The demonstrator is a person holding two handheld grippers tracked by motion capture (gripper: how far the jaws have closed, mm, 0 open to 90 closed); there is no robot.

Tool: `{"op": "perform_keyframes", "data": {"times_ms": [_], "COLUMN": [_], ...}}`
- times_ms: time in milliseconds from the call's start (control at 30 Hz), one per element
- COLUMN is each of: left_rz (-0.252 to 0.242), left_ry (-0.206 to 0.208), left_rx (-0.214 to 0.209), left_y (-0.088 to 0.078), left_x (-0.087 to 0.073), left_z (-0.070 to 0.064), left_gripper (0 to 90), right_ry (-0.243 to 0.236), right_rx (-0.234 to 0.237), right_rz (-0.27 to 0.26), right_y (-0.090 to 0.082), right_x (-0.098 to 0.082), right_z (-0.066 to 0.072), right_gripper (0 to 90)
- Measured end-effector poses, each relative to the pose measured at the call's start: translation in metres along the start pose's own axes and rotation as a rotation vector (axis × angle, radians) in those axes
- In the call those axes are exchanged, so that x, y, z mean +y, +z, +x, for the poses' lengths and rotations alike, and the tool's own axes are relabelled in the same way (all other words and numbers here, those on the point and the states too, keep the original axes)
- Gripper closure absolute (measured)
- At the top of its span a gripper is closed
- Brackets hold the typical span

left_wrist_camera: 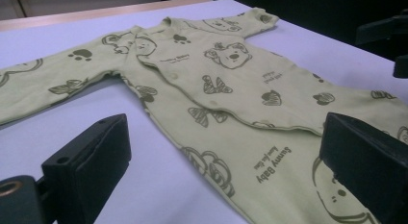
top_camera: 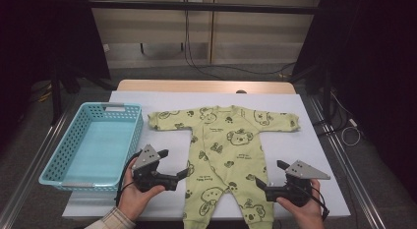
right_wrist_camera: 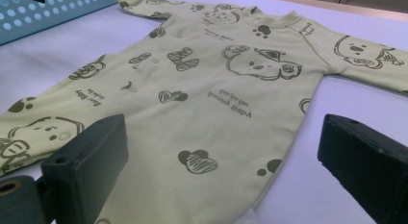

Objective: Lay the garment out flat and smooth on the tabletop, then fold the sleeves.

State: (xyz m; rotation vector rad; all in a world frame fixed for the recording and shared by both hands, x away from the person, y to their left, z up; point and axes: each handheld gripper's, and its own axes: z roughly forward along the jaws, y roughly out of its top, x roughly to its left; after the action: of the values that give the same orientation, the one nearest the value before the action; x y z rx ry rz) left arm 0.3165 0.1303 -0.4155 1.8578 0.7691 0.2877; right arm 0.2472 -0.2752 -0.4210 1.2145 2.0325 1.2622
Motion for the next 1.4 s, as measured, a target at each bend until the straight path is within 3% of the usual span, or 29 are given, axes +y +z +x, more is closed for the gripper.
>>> {"op": "perform_keyframes", "data": {"times_ms": [167,367,533,567,600,733,800,933,1000,1033,1233,1300,1367,1400], "left_rz": [-0.016,-0.043,-0.056,-0.038,-0.043,-0.053,-0.052,-0.047,-0.018,-0.015,-0.032,-0.014,-0.024,-0.023], "left_ry": [0.035,0.026,0.028,0.037,0.012,-0.006,0.026,0.024,0.083,0.093,0.046,0.030,0.024,-0.002], "left_rx": [0.020,0.067,0.050,0.049,0.032,0.011,0.042,0.061,0.078,0.091,0.090,0.069,0.105,0.109], "left_y": [-0.002,-0.002,0.001,0.000,0.000,0.002,0.004,0.012,0.018,0.020,0.032,0.036,0.039,0.042], "left_x": [0.002,0.005,0.011,0.012,0.013,0.018,0.023,0.032,0.035,0.035,0.048,0.058,0.065,0.067], "left_z": [0.001,0.009,0.012,0.012,0.012,0.013,0.013,0.014,0.013,0.013,0.022,0.029,0.035,0.039], "left_gripper": [4.4,5.4,5.5,5.5,5.5,5.9,5.9,5.6,5.4,5.4,5.4,6.0,6.2,6.0], "right_ry": [0.021,0.034,0.015,0.014,0.018,0.015,0.013,0.019,0.040,0.041,0.030,0.025,0.017,0.024], "right_rx": [-0.020,0.003,-0.045,-0.054,-0.053,-0.061,-0.053,-0.062,-0.061,-0.065,-0.082,-0.080,-0.083,-0.081], "right_rz": [-0.021,-0.035,-0.072,-0.078,-0.079,-0.092,-0.092,-0.113,-0.121,-0.126,-0.146,-0.157,-0.164,-0.171], "right_y": [-0.001,0.000,0.001,0.003,0.003,0.005,0.004,0.001,0.001,0.001,0.000,-0.002,-0.005,-0.006], "right_x": [0.001,0.002,0.001,0.000,0.000,-0.001,-0.002,-0.005,-0.005,-0.006,-0.008,-0.009,-0.009,-0.010], "right_z": [0.001,0.005,0.011,0.012,0.013,0.015,0.015,0.011,0.010,0.009,0.005,0.004,0.002,0.002], "right_gripper": [2.8,2.7,2.3,2.4,2.5,2.7,2.4,2.5,2.3,2.3,2.0,2.0,2.0,2.1]}}
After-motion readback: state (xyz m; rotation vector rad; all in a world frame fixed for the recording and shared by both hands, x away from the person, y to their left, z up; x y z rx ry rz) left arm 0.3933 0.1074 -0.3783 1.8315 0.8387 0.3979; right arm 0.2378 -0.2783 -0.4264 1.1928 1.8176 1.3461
